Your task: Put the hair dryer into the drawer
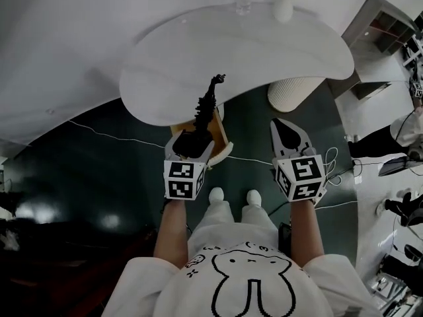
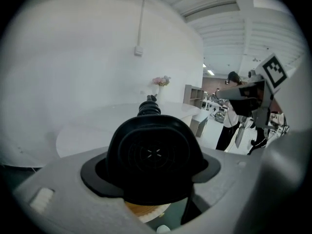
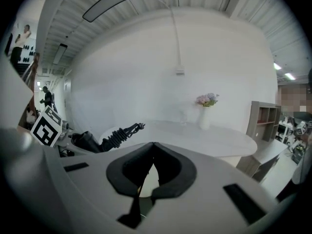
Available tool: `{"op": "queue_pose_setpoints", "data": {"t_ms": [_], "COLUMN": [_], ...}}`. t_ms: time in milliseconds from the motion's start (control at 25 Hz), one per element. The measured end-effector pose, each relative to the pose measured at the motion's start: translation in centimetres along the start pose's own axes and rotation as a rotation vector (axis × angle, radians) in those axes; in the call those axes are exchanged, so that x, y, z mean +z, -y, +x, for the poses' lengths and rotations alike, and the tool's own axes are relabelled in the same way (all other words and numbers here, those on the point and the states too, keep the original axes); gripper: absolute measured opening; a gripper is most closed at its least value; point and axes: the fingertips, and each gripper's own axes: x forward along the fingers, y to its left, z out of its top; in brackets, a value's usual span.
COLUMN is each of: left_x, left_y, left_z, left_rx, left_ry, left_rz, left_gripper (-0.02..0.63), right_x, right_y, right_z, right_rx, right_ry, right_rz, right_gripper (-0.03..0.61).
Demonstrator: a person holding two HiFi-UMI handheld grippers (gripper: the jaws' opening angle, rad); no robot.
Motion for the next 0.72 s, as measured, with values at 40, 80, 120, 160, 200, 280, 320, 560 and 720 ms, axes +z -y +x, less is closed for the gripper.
{"op": "queue_pose_setpoints", "data": {"t_ms": [40,80,120,160,200,280,320,560,720], "left_x": [-0.4,-0.8,-1.3,-1.7,-2.1,-3.0,-3.4,-6.4,-8.5], "left_y": [0.1,0.3,0.5,0.7,0.9,1.2,1.3,1.5,0.9], "left_z": [0.2,0.4,0.5,0.7,0.8,1.0,1.0,1.3,1.9], "left_rx": [-0.018,-0.037,-0.056,-0.075,-0.095,-0.131,-0.147,-0.205,-0.206], "left_ry": [-0.008,-0.017,-0.026,-0.035,-0.045,-0.065,-0.076,-0.151,-0.194], "left_rz": [0.007,0.015,0.024,0.034,0.044,0.067,0.080,0.179,0.187], "left_gripper": [0.360,0.360,0.360,0.360,0.360,0.360,0.360,0.360,0.360], "right_x": [-0.2,-0.4,-0.6,-0.8,-1.0,-1.4,-1.5,-3.1,-4.4], "right_y": [0.0,-0.1,-0.1,-0.1,-0.2,-0.3,-0.4,-1.1,-1.8], "right_z": [-0.1,-0.2,-0.3,-0.5,-0.7,-1.1,-1.3,-2.6,-3.1], "right_rx": [-0.011,-0.023,-0.035,-0.048,-0.060,-0.085,-0.097,-0.156,-0.176], "right_ry": [-0.003,-0.006,-0.009,-0.012,-0.016,-0.022,-0.025,-0.049,-0.075], "right_rz": [0.003,0.007,0.010,0.013,0.017,0.025,0.029,0.063,0.074], "right_gripper": [0.002,0.002,0.002,0.002,0.002,0.002,0.002,0.002,0.002]}}
